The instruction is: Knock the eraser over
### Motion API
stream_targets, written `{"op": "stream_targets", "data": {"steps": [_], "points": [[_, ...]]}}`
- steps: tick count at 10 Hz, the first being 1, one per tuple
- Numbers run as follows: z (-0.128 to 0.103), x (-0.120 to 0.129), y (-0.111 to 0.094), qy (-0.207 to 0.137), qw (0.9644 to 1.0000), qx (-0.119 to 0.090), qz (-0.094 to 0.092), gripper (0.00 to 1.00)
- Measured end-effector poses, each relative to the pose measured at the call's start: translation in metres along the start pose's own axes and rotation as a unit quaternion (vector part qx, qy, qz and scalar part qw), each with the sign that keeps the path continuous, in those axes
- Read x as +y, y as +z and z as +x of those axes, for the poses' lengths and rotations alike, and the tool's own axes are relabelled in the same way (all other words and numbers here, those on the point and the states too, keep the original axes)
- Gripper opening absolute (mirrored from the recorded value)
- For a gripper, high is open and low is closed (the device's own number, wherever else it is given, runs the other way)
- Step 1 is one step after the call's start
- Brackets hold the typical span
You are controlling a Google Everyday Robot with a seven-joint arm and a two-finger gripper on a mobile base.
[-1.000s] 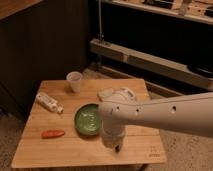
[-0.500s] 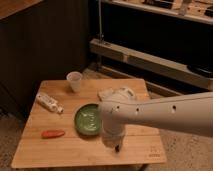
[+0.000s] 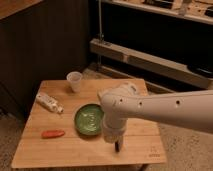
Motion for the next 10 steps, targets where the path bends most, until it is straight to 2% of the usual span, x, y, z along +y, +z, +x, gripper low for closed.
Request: {"op": "stream_targets", "data": {"steps": [2,6,8,10], "points": [[-0.021,-0.023,0.000,0.019,0.9992,0.000,-0.036,0.06],[-0.028,-0.046,0.013,0.032,0.9980,-0.001,-0.054,0.06],[-0.032,-0.067,0.017,0.060,0.9955,0.000,-0.073,0.06],[-0.037,-0.080,0.018,0.078,0.9938,-0.004,-0.079,0.06]]}}
